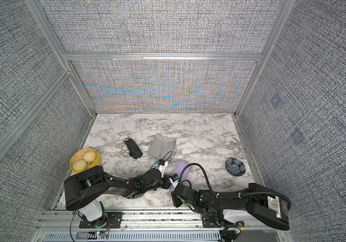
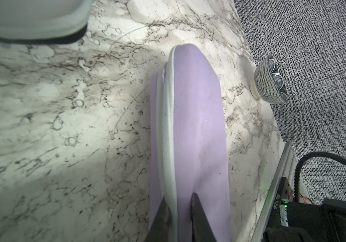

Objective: Put umbrellas into zippered umbrella sleeves
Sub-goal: Place the umbrella sleeve at the center of the board.

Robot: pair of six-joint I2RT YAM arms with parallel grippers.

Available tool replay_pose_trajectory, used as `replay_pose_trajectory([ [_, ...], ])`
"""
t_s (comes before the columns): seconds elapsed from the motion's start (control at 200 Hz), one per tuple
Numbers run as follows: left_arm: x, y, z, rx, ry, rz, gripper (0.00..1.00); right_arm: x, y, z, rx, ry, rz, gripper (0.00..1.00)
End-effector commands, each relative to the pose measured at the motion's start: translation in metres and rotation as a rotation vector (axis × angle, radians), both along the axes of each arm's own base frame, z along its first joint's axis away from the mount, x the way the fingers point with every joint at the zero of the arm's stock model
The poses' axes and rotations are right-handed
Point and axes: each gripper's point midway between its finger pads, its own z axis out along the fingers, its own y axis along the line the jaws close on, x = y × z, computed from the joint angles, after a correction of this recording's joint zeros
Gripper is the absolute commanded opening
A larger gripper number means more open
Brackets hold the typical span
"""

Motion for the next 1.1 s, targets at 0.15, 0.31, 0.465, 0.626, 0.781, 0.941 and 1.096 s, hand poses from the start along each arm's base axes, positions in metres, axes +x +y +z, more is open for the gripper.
replay_pose_trajectory([
  [0.15,-0.021,0.033,-0.032,0.161,0.081,-0.01,0.0,0.004,0.012,0.022,0.075,-0.035,0.011,0.0],
  [0.31,-0.026,0.035,-0.024,0.169,0.068,-0.026,0.06,0.002,-0.027,0.005,-0.011,-0.008,-0.046,0.0],
  [0.465,-0.027,0.033,-0.016,0.164,0.047,-0.034,0.33,-0.003,-0.051,-0.007,-0.047,0.013,-0.081,0.0],
  [0.626,-0.021,0.033,-0.003,0.195,0.008,-0.035,0.63,-0.003,-0.074,-0.014,-0.118,0.023,-0.143,0.0],
  [0.781,0.005,0.051,0.028,0.304,-0.1,0.082,0.8,0.011,-0.097,-0.01,-0.168,-0.038,-0.258,0.0],
  [0.941,0.035,0.079,0.04,0.445,-0.201,0.181,0.86,0.022,-0.1,0.0,-0.153,-0.091,-0.288,0.0],
  [1.096,0.053,0.063,0.038,0.452,-0.208,0.109,0.86,0.028,-0.099,-0.003,-0.16,-0.087,-0.289,0.0],
])
